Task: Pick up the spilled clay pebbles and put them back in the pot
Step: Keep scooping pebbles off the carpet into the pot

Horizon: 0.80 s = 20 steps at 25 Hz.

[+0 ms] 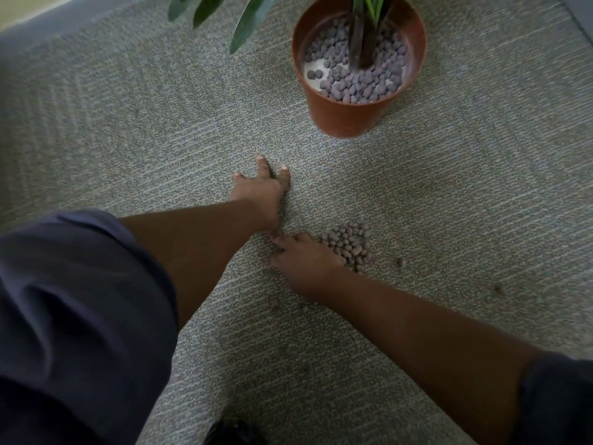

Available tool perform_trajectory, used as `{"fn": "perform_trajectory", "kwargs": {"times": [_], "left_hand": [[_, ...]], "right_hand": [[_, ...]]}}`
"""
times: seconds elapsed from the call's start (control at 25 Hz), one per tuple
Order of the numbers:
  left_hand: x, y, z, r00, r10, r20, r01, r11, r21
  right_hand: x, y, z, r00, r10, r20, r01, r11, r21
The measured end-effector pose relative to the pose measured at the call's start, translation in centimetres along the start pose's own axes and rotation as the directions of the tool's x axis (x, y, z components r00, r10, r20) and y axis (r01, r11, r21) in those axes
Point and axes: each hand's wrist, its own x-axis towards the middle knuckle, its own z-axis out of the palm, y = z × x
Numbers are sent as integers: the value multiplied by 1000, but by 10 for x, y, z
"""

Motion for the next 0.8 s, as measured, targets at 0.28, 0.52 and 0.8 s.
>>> {"fn": "perform_trajectory", "kwargs": {"times": [0.28, 0.52, 0.8], "left_hand": [[-4, 0, -1, 1000, 0, 15, 0, 999, -43], [-4, 0, -3, 1000, 1, 16, 0, 999, -45], [-5, -1, -5, 999, 14, 50, -10, 996, -85]], "right_hand": [[2, 8, 3, 995, 15, -100, -9, 998, 55], [-5, 22, -17, 987, 80, -143, -56, 985, 166], [4, 62, -128, 701, 246, -670, -48, 953, 299]]}}
